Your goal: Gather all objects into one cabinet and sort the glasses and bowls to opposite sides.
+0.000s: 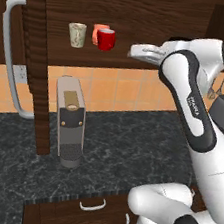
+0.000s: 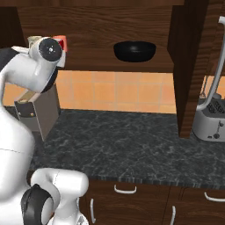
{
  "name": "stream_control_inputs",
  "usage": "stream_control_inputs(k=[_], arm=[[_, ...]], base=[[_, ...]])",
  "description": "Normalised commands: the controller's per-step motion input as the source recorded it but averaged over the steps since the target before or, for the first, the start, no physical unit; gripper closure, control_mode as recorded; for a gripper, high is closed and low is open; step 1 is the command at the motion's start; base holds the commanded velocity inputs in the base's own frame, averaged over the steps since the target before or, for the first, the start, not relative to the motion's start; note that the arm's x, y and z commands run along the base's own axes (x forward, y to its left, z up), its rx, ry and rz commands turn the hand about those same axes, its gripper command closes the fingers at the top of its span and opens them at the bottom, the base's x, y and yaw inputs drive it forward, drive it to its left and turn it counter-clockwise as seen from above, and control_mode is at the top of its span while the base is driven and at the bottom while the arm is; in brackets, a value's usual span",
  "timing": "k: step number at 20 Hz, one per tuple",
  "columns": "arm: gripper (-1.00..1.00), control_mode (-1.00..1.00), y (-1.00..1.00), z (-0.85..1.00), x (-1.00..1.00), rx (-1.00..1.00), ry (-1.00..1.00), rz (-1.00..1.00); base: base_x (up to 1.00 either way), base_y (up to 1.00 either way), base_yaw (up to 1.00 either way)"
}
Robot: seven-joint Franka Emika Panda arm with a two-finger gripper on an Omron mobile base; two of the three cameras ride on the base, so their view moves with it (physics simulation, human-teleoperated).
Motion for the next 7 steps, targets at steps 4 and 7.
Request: stream_control_inputs(k=[4, 7], arm=[[-1.0, -1.0, -0.15, 0.4, -0.87, -0.01, -0.04, -0.07], [-1.0, -1.0, -0.11, 0.3, -0.66, 0.0, 0.0, -0.28]], base=[[0.0, 0.0, 0.0], [0.0, 0.0, 0.0]])
